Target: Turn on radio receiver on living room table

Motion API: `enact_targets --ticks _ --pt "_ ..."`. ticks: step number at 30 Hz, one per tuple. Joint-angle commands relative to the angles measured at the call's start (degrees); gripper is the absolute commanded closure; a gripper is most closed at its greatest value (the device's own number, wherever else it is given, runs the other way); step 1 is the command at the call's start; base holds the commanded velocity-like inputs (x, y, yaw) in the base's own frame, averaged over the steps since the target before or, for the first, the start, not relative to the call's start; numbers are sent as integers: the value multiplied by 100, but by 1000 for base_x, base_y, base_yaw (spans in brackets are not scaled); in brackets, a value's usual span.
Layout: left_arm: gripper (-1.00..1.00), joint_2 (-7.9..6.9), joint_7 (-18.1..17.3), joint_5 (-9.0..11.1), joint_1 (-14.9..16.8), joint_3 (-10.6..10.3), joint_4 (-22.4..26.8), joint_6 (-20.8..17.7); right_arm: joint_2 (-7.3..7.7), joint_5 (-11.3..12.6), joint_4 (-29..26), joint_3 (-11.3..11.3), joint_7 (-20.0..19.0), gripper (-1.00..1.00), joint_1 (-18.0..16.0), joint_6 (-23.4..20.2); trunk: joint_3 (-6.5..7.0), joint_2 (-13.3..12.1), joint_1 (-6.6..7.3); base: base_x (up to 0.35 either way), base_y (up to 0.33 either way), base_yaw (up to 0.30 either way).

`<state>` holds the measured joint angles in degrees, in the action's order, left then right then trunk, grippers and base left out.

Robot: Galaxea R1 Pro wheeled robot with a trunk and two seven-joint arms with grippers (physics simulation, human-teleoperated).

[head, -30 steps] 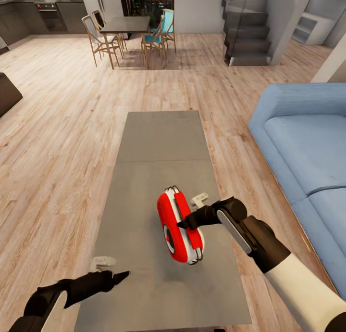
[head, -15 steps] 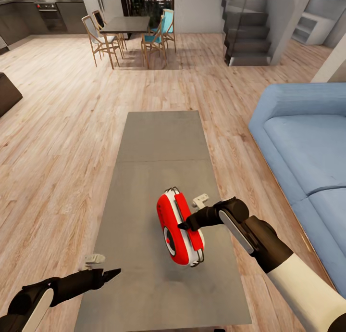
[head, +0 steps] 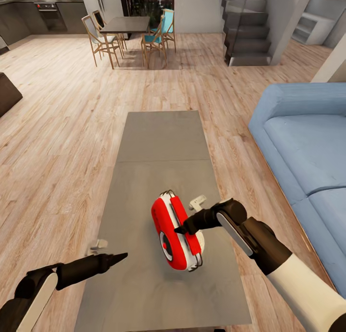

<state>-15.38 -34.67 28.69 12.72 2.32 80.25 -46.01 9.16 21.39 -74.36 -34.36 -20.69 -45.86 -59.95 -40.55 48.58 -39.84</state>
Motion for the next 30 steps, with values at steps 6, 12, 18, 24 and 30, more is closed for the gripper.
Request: enact_targets --ticks 6,12,18,24,30 --pt "-100 43 -65 71 111 -9 3 -142 431 70 -615 -355 -837 100 -2 -5 0 0 0 0 0 0" --pt "-100 59 -73 75 123 -33 4 -160 584 48 -759 -374 -1162 100 -2 -5 0 0 0 0 0 0" --pt "100 154 -76 69 125 -89 -13 -159 616 54 -765 -363 -1205 100 -2 -5 0 0 0 0 0 0" --pt "100 414 -67 21 125 -236 -47 -172 622 73 -752 -353 -1209 100 -2 -5 0 0 0 0 0 0" --pt "100 480 -12 17 125 -874 -68 -138 622 75 -754 -352 -1217 100 -2 -5 0 0 0 0 0 0"
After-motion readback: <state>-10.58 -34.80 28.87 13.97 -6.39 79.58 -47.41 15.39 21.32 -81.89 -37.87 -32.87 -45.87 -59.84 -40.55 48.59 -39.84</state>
